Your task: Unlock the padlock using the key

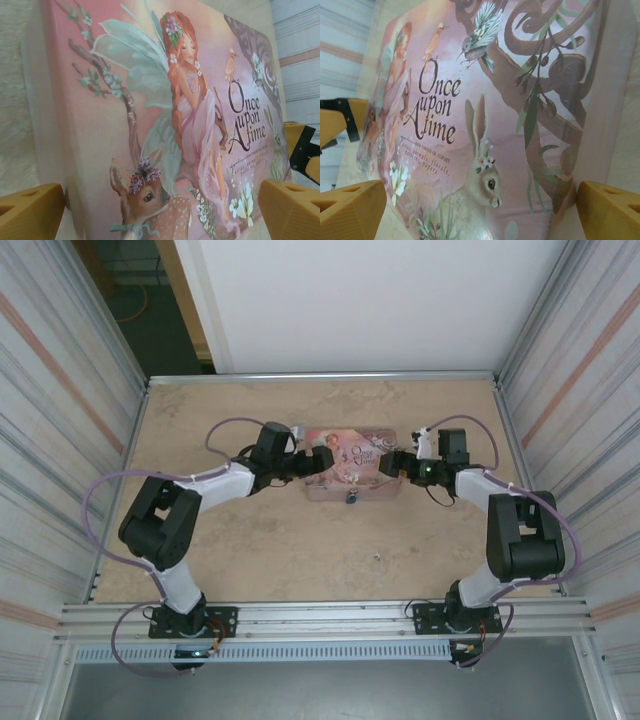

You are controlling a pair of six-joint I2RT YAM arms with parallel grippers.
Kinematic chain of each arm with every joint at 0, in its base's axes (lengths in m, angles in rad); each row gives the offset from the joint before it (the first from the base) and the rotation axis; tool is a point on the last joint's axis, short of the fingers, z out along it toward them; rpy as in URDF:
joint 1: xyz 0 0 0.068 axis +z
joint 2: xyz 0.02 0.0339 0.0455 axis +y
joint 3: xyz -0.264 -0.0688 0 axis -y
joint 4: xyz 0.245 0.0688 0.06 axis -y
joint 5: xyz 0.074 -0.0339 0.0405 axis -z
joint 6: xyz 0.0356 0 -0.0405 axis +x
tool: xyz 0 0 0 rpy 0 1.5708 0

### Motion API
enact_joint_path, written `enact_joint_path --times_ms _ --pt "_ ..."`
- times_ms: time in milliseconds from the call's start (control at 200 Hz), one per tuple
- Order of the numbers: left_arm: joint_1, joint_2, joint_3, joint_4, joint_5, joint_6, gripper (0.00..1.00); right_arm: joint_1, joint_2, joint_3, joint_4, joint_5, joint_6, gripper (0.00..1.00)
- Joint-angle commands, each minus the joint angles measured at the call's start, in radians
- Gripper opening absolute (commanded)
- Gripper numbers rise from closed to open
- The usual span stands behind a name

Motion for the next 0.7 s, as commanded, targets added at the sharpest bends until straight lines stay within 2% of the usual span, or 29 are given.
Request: enact_joint_path --times_ms 0,376,696 --pt "-0.001 -0.064 -0.032 0.072 0.079 0.016 0.99 0.069 -0.047 -0.023 0.036 -0.056 0.045 0.95" --pt "0.098 -0.136 -0.123 0.076 0.125 0.029 0.99 0.247 -0.086 -0.072 0.096 0.040 0.125 0.95" --pt "0.130 -0.124 -0.121 0.052 0.136 0.047 0.99 0.380 -0.118 -0.116 0.126 0.152 0.195 0.95"
